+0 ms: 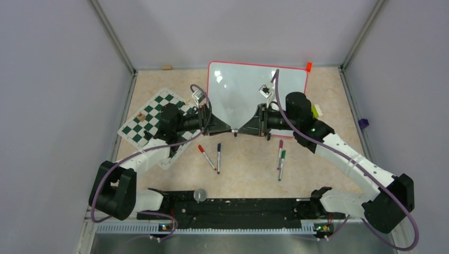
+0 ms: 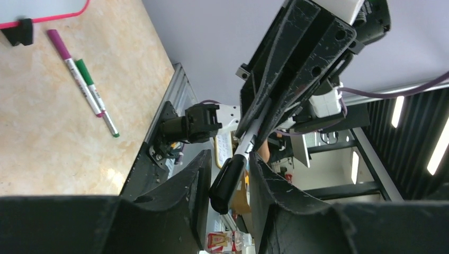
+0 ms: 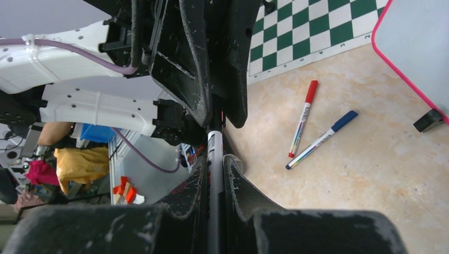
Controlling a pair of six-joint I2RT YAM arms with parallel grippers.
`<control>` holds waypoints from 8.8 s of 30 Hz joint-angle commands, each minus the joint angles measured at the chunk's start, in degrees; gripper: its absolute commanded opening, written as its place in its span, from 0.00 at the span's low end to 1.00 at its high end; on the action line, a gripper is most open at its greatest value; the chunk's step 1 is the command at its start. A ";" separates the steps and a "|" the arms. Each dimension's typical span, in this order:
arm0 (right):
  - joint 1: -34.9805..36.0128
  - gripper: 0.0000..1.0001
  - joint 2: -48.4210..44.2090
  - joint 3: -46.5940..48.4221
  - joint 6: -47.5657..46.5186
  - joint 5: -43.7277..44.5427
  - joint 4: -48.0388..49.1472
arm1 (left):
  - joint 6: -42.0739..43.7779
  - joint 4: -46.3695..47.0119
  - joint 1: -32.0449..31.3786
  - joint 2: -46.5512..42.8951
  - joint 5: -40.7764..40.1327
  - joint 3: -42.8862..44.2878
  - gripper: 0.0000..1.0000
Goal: Write a sentence on the whiteboard
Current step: Open the pen cap from the whiteboard marker, then place the pen cap at the center of the board, then adjust the whiteboard at the center of the board, then hold the whiteboard on the whiteboard stand.
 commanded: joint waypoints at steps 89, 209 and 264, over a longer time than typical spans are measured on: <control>-20.34 0.00 -13.26 -1.10 -10.37 13.86 -15.16 | 37.64 -56.49 -4.51 -11.60 -57.37 9.80 0.76; 8.97 0.00 1.99 24.28 17.97 75.65 -55.23 | 43.66 -25.33 13.41 -25.26 -22.87 -13.74 0.99; 14.02 0.00 -6.27 6.90 -11.39 54.73 -15.38 | 45.75 12.37 13.41 0.05 -9.98 -13.22 0.96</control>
